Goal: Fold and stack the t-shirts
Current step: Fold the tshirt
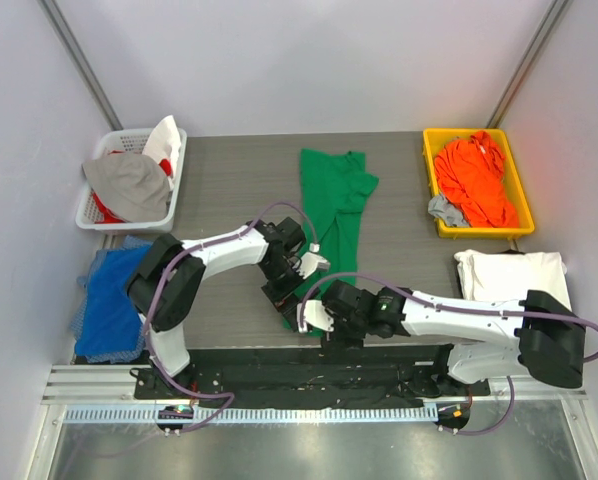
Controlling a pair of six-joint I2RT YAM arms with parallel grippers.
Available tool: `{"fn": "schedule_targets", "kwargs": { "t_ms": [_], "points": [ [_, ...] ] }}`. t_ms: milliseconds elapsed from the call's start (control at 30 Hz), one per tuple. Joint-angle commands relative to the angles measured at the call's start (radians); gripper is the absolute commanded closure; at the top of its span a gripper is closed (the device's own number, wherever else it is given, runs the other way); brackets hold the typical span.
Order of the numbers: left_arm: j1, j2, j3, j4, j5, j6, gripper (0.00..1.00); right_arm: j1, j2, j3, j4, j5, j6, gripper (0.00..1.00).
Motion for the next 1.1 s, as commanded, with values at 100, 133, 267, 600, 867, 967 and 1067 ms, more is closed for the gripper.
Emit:
{"fn": "schedule_targets", "kwargs": {
  "t_ms": [100, 133, 267, 600, 867, 967, 1067],
  "points": [
    [0.005, 0.028, 0.039, -0.004, -0.008, 0.015, 0.0, 0.029, 0.006, 0.024, 0.055, 0.033, -0.005, 0.29],
    [0.005, 0.034, 0.039, -0.002, -0.011, 0.014, 0.0, 0.031, 0.005, 0.022, 0.055, 0.032, -0.005, 0.3],
    [0.005, 0.047, 0.045, 0.005, -0.02, 0.007, 0.02, 0.042, 0.026, 0.022, 0.066, 0.023, -0.009, 0.3],
    [0.001, 0.033, 0.025, 0.065, -0.212, -0.067, 0.18, 0.066, 0.047, 0.016, 0.075, 0.032, -0.02, 0.31],
    [-0.007, 0.054, 0.011, 0.085, -0.224, -0.07, 0.34, 0.065, 0.063, 0.016, 0.075, 0.032, -0.023, 0.32],
    [-0.027, 0.067, 0.017, 0.083, -0.217, -0.071, 0.38, 0.066, 0.072, 0.018, 0.078, 0.038, -0.028, 0.34],
    [-0.053, 0.09, 0.039, 0.071, -0.198, -0.067, 0.41, 0.066, 0.078, 0.016, 0.078, 0.04, -0.029, 0.35]
  ]
}}
